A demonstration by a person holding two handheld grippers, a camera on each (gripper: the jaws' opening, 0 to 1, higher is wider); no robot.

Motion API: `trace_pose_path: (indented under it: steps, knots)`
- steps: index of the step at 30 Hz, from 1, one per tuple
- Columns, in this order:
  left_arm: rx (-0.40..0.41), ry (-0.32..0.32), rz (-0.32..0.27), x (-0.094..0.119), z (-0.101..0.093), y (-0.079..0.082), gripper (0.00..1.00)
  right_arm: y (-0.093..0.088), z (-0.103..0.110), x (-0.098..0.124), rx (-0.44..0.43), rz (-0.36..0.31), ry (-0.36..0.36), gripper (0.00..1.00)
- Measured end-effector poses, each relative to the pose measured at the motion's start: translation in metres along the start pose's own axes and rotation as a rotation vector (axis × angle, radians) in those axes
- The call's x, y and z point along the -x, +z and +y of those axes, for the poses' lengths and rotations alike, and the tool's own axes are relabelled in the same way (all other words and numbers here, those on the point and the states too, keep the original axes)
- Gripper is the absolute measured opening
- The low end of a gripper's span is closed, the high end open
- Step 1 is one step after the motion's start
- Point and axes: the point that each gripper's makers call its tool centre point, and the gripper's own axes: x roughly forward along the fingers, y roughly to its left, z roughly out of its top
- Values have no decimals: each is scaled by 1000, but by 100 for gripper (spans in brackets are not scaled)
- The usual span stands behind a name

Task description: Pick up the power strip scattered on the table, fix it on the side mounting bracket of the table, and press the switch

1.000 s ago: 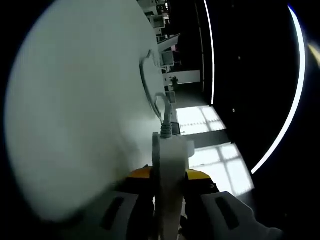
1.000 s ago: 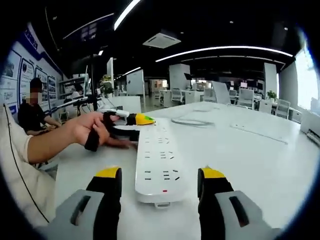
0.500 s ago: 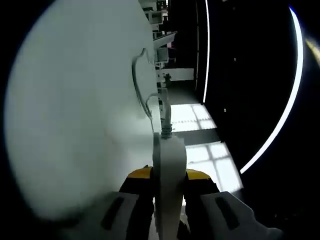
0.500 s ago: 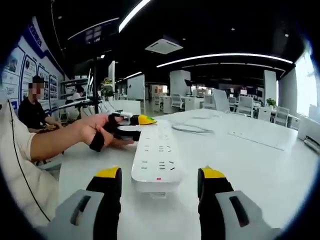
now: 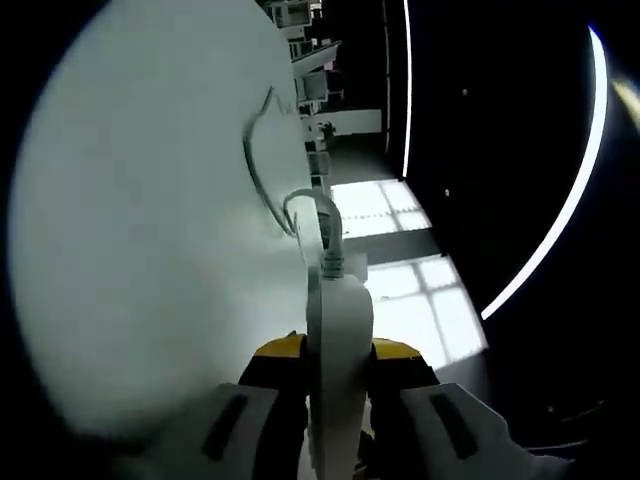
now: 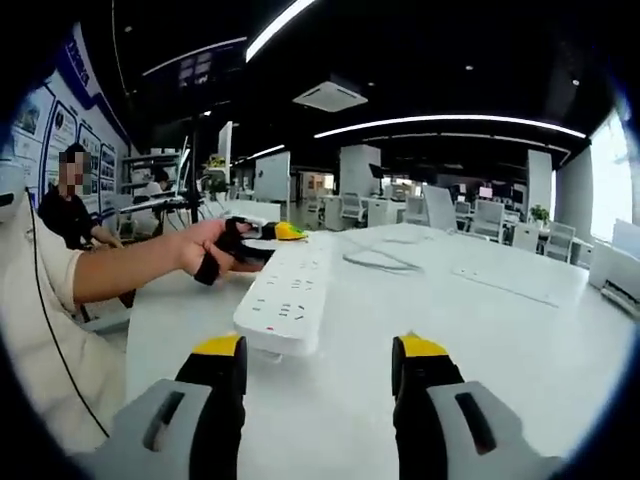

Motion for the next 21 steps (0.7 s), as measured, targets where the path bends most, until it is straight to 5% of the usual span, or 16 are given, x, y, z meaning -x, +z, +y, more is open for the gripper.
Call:
trace_pose_path:
  steps: [21]
  knots:
    - [-21,-42,106,14,-8,0,26,1,5,15,6,-19,37,52]
